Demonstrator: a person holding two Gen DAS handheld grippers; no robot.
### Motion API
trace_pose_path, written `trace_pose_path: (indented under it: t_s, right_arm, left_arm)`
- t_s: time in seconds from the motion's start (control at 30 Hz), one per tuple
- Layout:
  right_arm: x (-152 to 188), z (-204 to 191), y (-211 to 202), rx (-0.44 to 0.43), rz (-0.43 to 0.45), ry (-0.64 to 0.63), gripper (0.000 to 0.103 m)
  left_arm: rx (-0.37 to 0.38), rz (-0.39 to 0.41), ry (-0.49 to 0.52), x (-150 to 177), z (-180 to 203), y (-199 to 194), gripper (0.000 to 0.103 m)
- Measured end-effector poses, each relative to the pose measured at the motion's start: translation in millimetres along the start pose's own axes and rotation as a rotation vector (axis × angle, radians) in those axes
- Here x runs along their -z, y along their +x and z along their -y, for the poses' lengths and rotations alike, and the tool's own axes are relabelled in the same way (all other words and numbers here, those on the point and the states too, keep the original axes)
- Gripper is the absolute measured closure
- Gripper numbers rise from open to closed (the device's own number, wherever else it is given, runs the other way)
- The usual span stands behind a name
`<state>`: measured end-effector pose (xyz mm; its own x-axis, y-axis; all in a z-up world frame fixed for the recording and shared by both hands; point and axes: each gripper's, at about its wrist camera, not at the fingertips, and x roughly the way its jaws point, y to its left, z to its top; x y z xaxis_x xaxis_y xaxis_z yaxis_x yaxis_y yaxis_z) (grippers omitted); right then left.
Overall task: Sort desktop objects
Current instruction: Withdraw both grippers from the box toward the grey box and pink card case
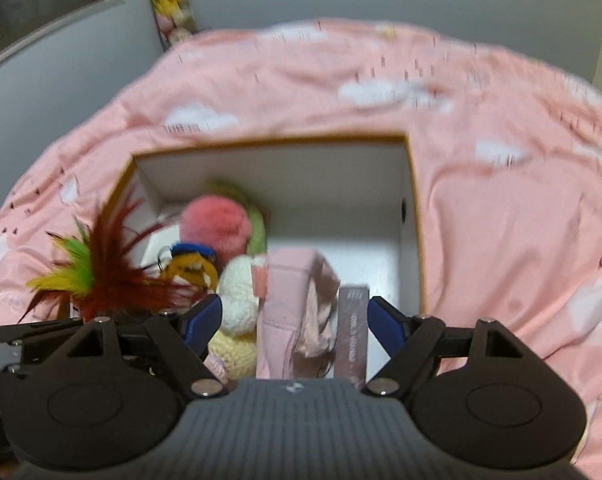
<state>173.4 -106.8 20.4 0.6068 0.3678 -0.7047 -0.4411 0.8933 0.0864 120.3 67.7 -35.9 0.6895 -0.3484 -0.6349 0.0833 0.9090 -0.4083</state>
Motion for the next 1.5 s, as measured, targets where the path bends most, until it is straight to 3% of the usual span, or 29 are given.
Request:
trace_pose_path:
  t_s: [0.1,0.27,0.5,0.93,1.13,1.5]
  right_arm:
    - [8.6,0.1,-17.4,-0.025,0.088,-0.01,0.022]
    - [22.2,-3.2,-35.9,-0.052,0.162,0.0,0.022]
    - [40.6,-6.4,-45.4,-0.061,0.178,0.013,0.023]
    - [69.2,-13.3,-43.8,-0.08,0.088,0.003,0.023]
    - [79.5,-15.9,-33.3,-0.091,0.001,-0.006,0.023]
    - [96.3,-24.7,-8.4,-0.151,-0.155,-0.013,0.044]
  left_arm:
    - [-0.028,0.018,0.012,2.7,6.7,-11.5,0.061]
    - [-0.049,0.036,0.001,5.7,13.4,-29.6,0.061]
    - [-0.095,0.019,0.013,19.4,20.6,-42.6,0.061]
    - [-0.159,-0.065,0.033,49.8,19.9,-53.3,0.061]
    - [-0.186,-0.1,0.015,58.4,13.6,-58.9,0.061]
    - [-0.274,-0.203,-0.076,63.7,-20.3,-73.2,0.061]
